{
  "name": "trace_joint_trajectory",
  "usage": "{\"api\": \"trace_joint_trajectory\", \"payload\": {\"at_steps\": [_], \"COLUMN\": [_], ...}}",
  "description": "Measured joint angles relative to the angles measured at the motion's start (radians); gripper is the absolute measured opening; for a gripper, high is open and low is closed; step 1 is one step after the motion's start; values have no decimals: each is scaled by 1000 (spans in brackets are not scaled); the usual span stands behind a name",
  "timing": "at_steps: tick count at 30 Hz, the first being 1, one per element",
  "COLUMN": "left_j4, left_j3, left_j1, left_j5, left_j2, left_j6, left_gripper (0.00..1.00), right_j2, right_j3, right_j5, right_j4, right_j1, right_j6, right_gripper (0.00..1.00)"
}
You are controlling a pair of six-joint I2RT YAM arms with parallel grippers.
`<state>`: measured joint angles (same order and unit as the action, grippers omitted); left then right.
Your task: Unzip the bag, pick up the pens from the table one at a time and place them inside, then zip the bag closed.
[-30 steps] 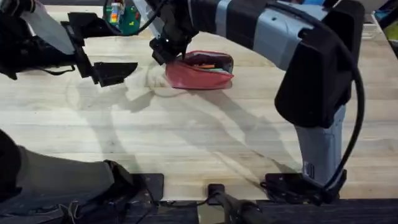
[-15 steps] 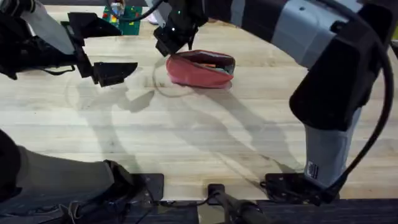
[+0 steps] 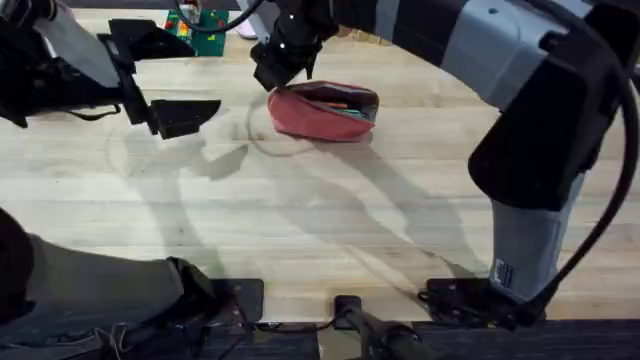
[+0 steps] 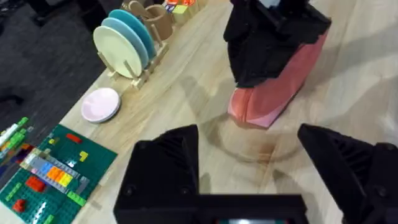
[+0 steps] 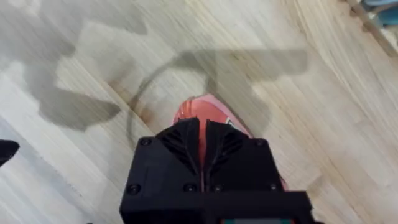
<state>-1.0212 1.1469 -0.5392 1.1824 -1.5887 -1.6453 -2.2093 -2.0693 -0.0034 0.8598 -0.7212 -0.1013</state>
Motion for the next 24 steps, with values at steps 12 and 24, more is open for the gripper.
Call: {"api": "trace_joint_trajectory", "payload": {"at_steps": [12, 24], "left_j4": [-27, -19], "left_j3": [0, 0], "left_j1": [0, 8], "left_j5": [18, 32], "left_j2": [0, -17], "left_j6": [-1, -2], "left_gripper": [993, 993], "right_j2": [0, 0], "right_j3": [0, 0], "right_j5": [0, 0], "right_j4": [10, 10], "right_j1": [4, 4], "right_j6": [0, 0], "right_gripper": [32, 32]}}
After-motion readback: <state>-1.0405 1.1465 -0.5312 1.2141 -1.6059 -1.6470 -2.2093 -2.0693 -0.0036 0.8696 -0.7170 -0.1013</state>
